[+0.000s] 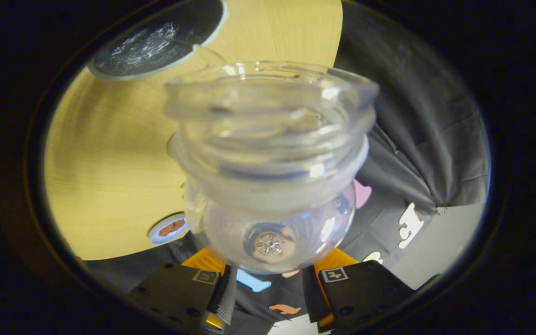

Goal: Take the bottle from table, then pour the juice into the cup, finally place the bottle on the coaster

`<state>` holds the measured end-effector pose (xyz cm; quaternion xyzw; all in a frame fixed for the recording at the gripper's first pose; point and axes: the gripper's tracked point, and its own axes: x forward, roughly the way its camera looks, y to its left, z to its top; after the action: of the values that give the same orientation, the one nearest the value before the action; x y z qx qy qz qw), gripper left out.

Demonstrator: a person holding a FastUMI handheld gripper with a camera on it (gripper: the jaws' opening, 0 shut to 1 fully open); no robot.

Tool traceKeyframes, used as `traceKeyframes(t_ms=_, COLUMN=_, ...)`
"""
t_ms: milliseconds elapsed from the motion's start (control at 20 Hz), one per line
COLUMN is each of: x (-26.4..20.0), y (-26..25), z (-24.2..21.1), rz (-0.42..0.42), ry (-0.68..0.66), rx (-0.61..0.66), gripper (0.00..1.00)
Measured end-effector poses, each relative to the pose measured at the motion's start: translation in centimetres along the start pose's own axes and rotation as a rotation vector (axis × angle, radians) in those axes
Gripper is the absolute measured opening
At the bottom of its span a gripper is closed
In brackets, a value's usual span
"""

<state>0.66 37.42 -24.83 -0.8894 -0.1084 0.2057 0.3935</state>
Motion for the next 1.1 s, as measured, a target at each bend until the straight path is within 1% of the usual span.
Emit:
traceKeyframes(t_ms=350, x=0.3, y=0.0, z=0.8, rz=-0.008, ry=0.001, rx=0.025, gripper=0.65)
traceKeyframes(t_ms=600, x=0.1, y=0.3, z=0.4, rz=-0.018, ry=0.017, rx=0.026, gripper=0.65)
traceKeyframes(t_ms=800, x=0.1, y=1.1, z=-0.2, rz=0.002, ry=0.045, rx=0.075, gripper=0.65)
traceKeyframes(t_ms=1100, x=0.0, y=1.6, z=-0.1, rz=0.060, ry=0.059, rx=0.231, gripper=0.65)
